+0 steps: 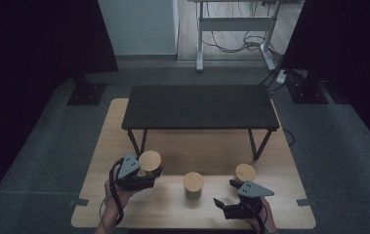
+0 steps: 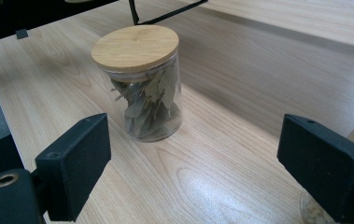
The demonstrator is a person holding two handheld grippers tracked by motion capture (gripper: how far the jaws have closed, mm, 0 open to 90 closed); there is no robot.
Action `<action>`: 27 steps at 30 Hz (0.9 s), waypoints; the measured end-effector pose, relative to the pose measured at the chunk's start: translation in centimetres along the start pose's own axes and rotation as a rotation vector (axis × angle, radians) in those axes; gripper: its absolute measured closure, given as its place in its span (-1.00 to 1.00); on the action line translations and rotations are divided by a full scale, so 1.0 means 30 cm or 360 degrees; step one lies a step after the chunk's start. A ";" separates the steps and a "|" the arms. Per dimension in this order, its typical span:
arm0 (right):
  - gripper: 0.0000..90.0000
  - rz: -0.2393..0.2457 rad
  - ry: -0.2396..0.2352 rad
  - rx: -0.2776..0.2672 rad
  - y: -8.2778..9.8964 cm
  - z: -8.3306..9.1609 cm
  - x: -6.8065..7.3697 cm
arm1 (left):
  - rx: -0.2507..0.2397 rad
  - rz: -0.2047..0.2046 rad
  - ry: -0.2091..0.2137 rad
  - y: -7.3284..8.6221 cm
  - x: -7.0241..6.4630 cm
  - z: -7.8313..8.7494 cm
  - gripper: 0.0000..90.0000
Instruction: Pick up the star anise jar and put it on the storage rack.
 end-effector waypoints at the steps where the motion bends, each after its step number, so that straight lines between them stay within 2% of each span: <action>1: -0.80 0.0000 -0.0001 0.0001 0.001 0.001 0.000 | 0.0000 -0.0001 0.0001 -0.003 0.001 0.001 -0.43; 7: -0.80 -0.0003 -0.0003 -0.0017 0.000 0.011 -0.002 | 0.0004 0.0004 0.0011 -0.011 0.006 0.007 -0.43; 27: -0.80 0.0000 0.0014 0.0000 0.009 0.006 -0.009 | -0.0014 0.0025 0.0038 -0.059 0.022 0.030 -0.43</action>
Point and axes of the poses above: each handheld gripper's, and its own axes: z roughly backward along the jaws, y roughly out of its underside, x roughly to its left, the point moved 7 cm from there along -z, roughly forward along the jaws, and after that the axes turned 9 degrees about z, right-handed, at the moved point
